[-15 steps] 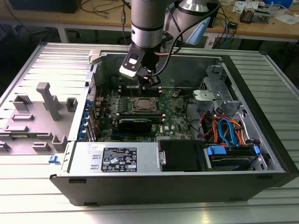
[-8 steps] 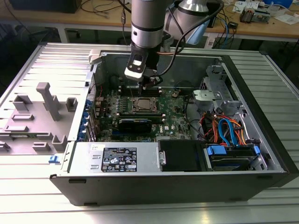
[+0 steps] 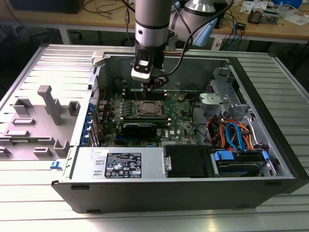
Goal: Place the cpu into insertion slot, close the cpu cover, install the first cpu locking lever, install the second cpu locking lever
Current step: 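Install the first cpu locking lever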
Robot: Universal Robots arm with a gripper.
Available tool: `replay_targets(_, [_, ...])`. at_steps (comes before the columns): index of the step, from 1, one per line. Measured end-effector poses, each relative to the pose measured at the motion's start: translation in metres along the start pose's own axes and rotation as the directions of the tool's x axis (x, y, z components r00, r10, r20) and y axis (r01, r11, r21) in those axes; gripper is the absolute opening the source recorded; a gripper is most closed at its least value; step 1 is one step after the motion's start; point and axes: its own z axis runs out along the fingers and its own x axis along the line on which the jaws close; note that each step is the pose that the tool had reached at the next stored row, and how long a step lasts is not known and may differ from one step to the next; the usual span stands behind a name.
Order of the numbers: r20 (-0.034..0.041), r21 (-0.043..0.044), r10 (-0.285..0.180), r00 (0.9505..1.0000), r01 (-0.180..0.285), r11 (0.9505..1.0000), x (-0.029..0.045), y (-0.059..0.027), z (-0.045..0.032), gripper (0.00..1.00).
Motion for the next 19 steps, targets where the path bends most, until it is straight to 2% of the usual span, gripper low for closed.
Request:
replay_targets(7, [-0.0009, 0.0021, -0.05, 0.9988, 0.05, 0.9988, 0.0004, -0.0001, -0.0018, 0.11])
replay_targets(19, [-0.0015, 0.0031, -0.075, 0.9972, 0.075, 0.9972, 0.0004, -0.0001, -0.0018, 0.11])
